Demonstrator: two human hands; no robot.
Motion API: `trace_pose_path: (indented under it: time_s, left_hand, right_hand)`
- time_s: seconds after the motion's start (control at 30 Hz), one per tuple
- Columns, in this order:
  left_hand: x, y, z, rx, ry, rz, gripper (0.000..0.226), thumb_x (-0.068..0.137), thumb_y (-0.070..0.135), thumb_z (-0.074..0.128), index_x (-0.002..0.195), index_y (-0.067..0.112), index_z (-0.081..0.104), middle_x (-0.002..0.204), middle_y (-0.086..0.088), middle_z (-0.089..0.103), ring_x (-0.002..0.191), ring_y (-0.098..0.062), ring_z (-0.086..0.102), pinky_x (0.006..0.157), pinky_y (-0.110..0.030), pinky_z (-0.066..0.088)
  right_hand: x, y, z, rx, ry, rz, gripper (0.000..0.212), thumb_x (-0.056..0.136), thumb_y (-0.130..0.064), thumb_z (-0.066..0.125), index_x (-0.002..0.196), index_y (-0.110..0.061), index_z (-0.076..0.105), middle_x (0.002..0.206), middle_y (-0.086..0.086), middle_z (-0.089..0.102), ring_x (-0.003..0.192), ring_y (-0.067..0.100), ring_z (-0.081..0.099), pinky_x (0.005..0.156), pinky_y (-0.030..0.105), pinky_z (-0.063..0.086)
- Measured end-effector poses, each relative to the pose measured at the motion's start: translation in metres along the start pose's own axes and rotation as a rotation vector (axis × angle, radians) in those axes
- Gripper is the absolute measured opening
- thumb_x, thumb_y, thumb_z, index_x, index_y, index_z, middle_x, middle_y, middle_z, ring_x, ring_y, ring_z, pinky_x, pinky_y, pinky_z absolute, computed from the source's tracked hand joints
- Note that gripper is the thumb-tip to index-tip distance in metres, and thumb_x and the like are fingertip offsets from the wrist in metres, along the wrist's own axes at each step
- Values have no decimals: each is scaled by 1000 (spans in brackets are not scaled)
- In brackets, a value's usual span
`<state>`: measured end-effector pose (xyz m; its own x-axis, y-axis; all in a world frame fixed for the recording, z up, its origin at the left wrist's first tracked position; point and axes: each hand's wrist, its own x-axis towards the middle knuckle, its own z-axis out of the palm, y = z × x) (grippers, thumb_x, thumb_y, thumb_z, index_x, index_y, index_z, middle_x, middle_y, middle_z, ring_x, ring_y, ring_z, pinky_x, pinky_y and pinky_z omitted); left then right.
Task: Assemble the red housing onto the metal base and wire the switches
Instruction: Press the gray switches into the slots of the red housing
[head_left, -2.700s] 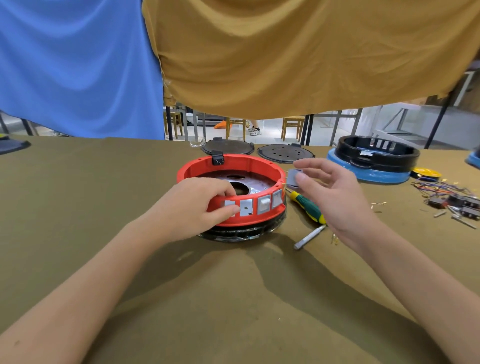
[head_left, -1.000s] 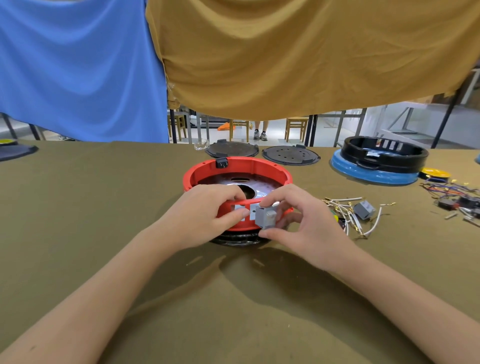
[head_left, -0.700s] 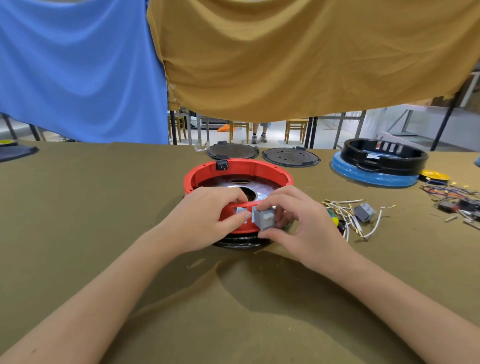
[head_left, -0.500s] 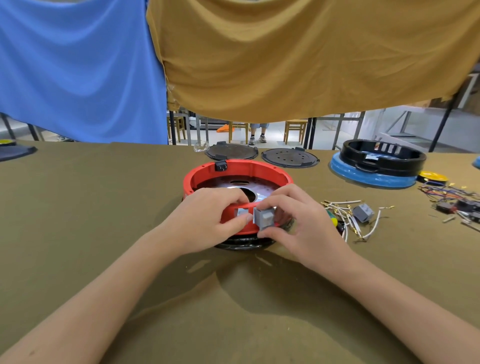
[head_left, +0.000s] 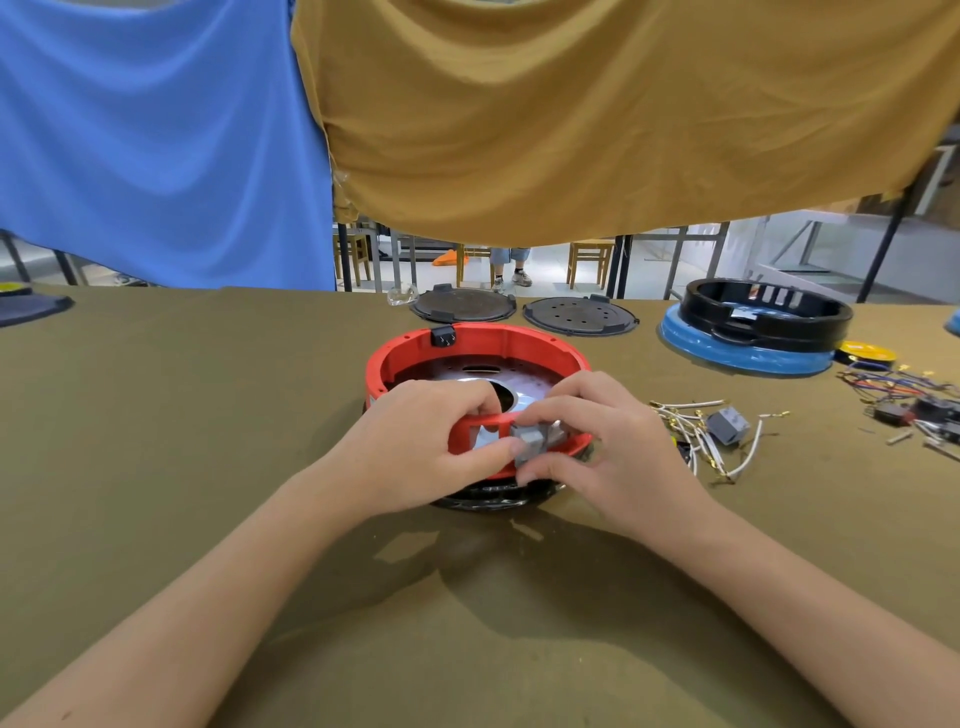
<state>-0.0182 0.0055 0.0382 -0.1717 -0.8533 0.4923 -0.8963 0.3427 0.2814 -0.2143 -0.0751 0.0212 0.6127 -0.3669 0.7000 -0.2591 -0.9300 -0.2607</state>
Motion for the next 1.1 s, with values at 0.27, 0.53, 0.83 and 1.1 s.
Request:
trace_pose_path:
  time_s: [0.27,0.53,0.83,1.1]
  left_hand:
    - [0,0,-3,-18,-27,5,19,88,54,54,86,34,53,75,12,62,70,-11,58,63,-30,44]
    - [0,0,-3,-34,-30,-22,23,90,49,51,85,28,58,74,10,62,69,-11,58,62,-33,46]
    - [0,4,-2,7,-4,-63,27,88,50,47,80,26,58,69,6,63,64,-14,56,56,-31,44]
    - [0,5,-1,-2,4,-71,25,87,48,48,80,26,58,71,6,65,67,-14,60,59,-31,46]
  right_hand:
    - [4,9,-9,67,-59,140,35,87,-40,67,117,-23,69,115,-12,58,118,7,43,96,9,31]
    - [4,15,-11,92,-180,170,29,97,-35,53,121,-27,66,116,-19,60,117,-2,46,92,7,35]
    - [5,16,-8,79,-174,189,29,94,-43,52,116,-32,66,111,-20,60,115,-1,45,88,4,32]
    - [4,15,-13,119,-192,187,26,97,-34,56,120,-31,67,115,-22,60,119,-1,46,92,8,35]
